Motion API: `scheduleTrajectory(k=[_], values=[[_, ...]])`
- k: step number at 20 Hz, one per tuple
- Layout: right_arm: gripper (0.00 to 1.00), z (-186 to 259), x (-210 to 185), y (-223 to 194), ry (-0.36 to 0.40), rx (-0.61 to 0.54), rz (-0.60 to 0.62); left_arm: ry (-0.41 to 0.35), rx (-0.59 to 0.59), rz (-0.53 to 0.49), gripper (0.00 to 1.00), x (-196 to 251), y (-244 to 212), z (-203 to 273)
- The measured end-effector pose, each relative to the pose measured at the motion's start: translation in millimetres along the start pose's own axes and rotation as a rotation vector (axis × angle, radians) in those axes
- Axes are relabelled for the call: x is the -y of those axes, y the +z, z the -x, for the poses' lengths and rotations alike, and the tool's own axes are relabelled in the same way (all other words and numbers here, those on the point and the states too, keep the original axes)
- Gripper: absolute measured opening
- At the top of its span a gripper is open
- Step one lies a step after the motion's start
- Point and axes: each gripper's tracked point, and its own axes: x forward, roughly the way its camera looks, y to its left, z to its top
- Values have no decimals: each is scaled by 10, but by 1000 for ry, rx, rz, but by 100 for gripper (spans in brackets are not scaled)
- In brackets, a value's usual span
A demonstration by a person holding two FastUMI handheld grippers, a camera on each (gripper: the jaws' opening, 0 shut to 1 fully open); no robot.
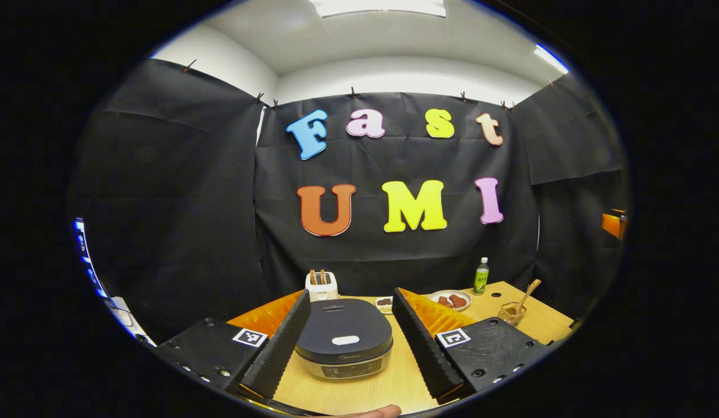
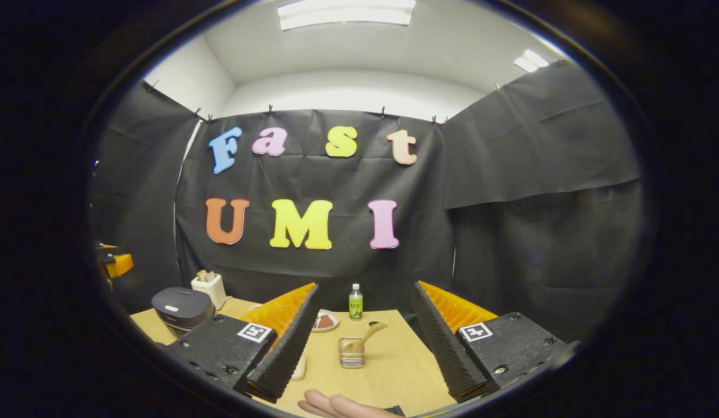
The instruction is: Close the left gripper, press the button to open the rice cooker; take a wooden spoon from the chopstick holder with the right hand, scoop a spoonful of rice and pour it into the rice cooker, then put the wooden spoon back into the chopstick holder.
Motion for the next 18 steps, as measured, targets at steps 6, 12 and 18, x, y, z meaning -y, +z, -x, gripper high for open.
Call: scheduleTrajectory(k=[6,12,18], values=[[100,-29,-30,-140,48,-11,-13,-30,-128,17,50,-16,-457,-317],[100,-79,9,-327,44,-14,9,-21,-267,24,0,-38,-943,-619],[100,-184,8,-578,59,-50,16,1,-442,42,0,-17,-1472,-940]])
